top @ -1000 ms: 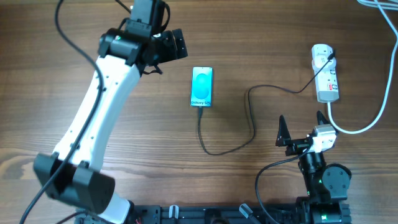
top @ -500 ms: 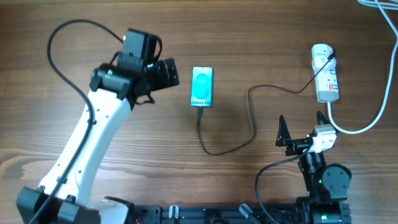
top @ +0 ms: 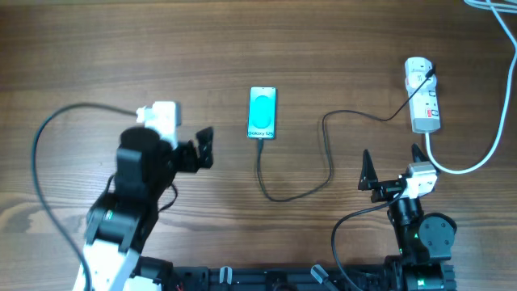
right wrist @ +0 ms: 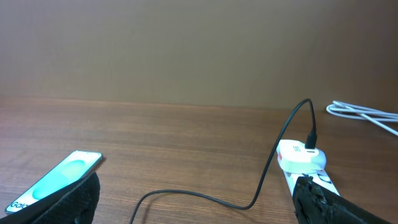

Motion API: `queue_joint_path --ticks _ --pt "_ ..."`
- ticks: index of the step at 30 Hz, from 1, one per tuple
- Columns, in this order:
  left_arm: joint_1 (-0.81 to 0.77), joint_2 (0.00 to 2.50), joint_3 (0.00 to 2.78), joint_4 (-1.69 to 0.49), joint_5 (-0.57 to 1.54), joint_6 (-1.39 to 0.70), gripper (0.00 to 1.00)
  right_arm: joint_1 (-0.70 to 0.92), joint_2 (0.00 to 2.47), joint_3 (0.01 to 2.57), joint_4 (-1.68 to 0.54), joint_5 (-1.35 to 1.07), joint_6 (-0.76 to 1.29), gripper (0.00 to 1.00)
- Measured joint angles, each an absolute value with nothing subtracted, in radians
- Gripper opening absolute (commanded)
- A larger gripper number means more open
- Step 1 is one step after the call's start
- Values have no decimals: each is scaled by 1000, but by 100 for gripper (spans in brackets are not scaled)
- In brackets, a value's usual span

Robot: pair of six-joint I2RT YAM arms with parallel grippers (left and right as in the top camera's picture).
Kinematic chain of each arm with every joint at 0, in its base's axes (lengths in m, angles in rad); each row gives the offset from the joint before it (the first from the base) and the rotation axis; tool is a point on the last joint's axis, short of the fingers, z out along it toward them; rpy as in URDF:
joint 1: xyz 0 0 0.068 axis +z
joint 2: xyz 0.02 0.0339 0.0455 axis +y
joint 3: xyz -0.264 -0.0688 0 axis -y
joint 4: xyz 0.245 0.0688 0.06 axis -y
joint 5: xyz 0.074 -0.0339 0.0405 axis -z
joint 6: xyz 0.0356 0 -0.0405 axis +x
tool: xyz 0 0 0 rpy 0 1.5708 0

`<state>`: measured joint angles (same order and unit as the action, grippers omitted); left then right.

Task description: Plug charger to phone and switch on socket

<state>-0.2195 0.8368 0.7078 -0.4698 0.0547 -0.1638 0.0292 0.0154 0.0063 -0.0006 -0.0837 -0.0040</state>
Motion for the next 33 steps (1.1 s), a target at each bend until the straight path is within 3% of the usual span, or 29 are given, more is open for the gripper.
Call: queue_joint_path --ticks 6,15,33 --pt "-111 606 612 -513 175 -131 100 29 15 6 -1 -84 -4 100" --pt "-90 539 511 -523 207 -131 100 29 15 6 -1 -84 -4 100" --pt "-82 134 184 -275 247 -80 100 30 15 6 -1 -84 -4 100"
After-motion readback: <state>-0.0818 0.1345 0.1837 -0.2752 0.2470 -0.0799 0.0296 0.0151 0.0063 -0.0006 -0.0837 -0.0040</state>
